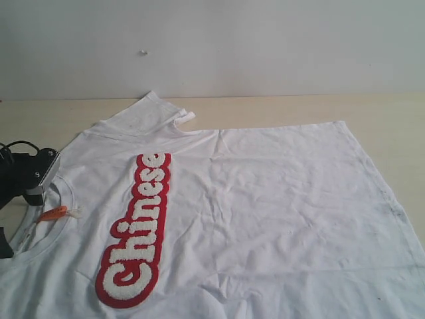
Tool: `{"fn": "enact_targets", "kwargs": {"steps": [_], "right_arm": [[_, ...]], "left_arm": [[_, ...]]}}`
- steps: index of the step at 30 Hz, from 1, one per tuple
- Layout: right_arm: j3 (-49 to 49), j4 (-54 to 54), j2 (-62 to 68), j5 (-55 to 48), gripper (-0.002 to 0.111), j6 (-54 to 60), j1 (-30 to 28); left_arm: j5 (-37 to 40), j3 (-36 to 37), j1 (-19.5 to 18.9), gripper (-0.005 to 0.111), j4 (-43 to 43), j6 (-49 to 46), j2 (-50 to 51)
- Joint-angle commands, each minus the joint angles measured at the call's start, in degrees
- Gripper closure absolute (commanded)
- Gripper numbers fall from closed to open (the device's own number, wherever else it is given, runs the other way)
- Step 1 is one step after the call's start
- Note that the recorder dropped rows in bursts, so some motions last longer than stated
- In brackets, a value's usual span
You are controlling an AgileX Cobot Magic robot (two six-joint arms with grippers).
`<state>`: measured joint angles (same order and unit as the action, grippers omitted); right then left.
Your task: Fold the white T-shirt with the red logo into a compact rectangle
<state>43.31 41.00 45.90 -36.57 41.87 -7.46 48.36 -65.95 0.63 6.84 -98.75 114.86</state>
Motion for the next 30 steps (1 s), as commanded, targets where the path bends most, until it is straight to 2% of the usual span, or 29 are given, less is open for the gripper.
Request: {"fn": "enact_targets", "kwargs": {"steps": [1,4,8,12,17,30], "right_arm": [[0.5,0.49,0.03,-0.09,0.108,0.45,-0.18],[0.5,0.49,0.03,-0.09,0.108,0.45,-0.18],[0.5,0.39,0.03,-0.2,0.108,0.45,-0.18],[0.5,0.39,0.03,-0.2,0.108,0.45,-0.18],[0.5,0.39,0.03,-0.2,0.108,0.45,-0.18],[0.5,0.39,0.03,-0.2,0.108,0.45,-0.18]], "left_arm": [[0.88,0.6,-0.18,0.002,7.2,-4.31,-3.83],[1.11,0.63,-0.18,0.002,11.83,-7.08,-4.19],[-3.54,3.17,-0.18,0.002,3.97,-0.99,-3.21],[-6.24,3.3,-0.18,0.002,3.61,0.06,-1.89],[-2.97,3.3,-0.18,0.002,1.12,1.35,1.74],[-3.07,3.3,-0.18,0.002,-0.7,3.67,2.13]]}}
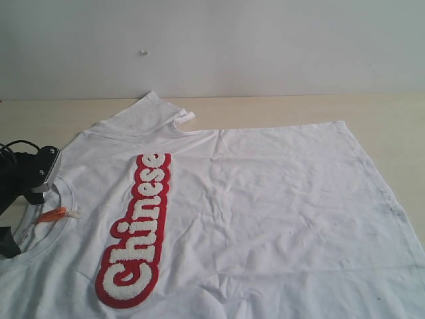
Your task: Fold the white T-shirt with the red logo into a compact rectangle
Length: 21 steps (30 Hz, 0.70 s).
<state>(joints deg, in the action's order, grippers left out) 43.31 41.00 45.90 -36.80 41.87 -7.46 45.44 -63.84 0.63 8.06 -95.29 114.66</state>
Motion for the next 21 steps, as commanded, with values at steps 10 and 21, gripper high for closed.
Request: {"fn": "enact_targets", "kwargs": {"steps": [10,21], "right_arm": [[0.5,0.39,0.03,0.03,0.108,1.63,-0.18],[0.5,0.58,0.03,-0.69,0.108,1.58,-0.18]], "left_arm": [[-0.8,1.19,-0.18,0.002,-1.67,0.03,2.33],[-0.86,1.19,-0.18,0.002,-1.69,-0.09,2.85]]}}
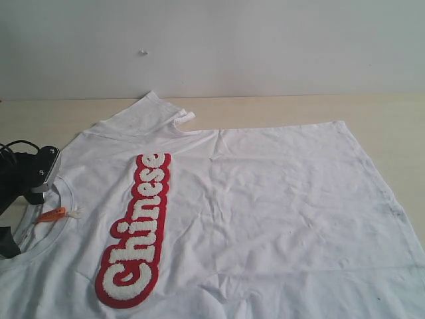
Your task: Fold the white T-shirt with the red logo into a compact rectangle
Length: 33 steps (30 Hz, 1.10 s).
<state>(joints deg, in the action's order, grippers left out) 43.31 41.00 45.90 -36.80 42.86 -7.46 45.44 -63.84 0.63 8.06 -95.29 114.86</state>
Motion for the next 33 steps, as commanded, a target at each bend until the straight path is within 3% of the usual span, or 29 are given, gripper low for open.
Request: {"fn": "enact_targets", "kwargs": {"steps": [1,8,28,30,33], "right_arm": [[0.5,0.58,0.03,-1.09,0.108,0.59,-0.18],[0.5,5.23,0.03,-0.3,0.108,2.18,-0.18],[0.5,4.92,0.03,-3.89,0.108,6.46,-0.18],[0.5,5.11,0.03,-4.28,0.106,6.63,-0.18],[0.5,5.52,0.03,-4.56,0.094,6.9,-0.18]], "left_arm": [[-0.86,1.19,-0.18,0.002,-1.69,-0.09,2.64],[-0.86,1.19,-0.18,0.002,-1.69,-0.24,2.62],[-0.86,1.19,-0.18,0.002,-1.69,-0.22,2.62],[-0.86,1.19,-0.18,0.002,-1.69,-0.22,2.62],[-0.86,1.19,-0.18,0.002,-1.69,-0.22,2.62]]}}
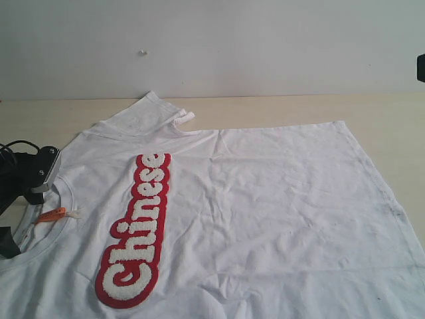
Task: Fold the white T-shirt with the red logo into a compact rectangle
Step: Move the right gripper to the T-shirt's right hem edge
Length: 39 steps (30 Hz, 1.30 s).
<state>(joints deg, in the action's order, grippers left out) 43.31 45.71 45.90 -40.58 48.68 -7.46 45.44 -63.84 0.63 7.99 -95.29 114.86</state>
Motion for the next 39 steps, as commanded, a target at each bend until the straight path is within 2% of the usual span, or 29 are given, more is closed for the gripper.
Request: {"fn": "enact_targets", "kwargs": {"steps": [1,5,7,8,14,21,32,39], "right_arm": [[0.5,0.8,0.03,-0.78,0.088,1.18,-0.18],[0.5,0.8,0.03,-0.68,0.047,1.6,-0.18],[0.5,0.57,0.03,-0.03,0.015,1.6,-0.18],[0.5,0.44,0.03,-0.02,0.002,1.75,-0.18],[0.5,1.32,0.03,-1.16,0.003,7.37,-0.18],[0.5,0.06,0.03,0.01,0.003,8.31,-0.18],[0.5,-7.55,2.6,0.65,0.003,14.58,-0.18],[0.5,-23.41,13.54,1.59,0.003,14.93,-0.18]], "left_arm": [[-0.86,1.19,-0.18,0.002,-1.62,-0.22,2.62],[-0.86,1.19,-0.18,0.002,-1.62,-0.22,2.62],[-0.86,1.19,-0.18,0.002,-1.62,-0.22,2.62],[-0.86,1.19,-0.18,0.002,-1.62,-0.22,2.62],[-0.86,1.19,-0.18,0.002,-1.62,-0.22,2.62],[-0.86,1.19,-0.18,0.002,-1.62,-0.22,2.62],[-1.08,1.19,-0.18,0.002,-1.62,-0.22,2.62],[-1.08,1.19,-0.18,0.002,-1.62,-0.22,2.62]]}}
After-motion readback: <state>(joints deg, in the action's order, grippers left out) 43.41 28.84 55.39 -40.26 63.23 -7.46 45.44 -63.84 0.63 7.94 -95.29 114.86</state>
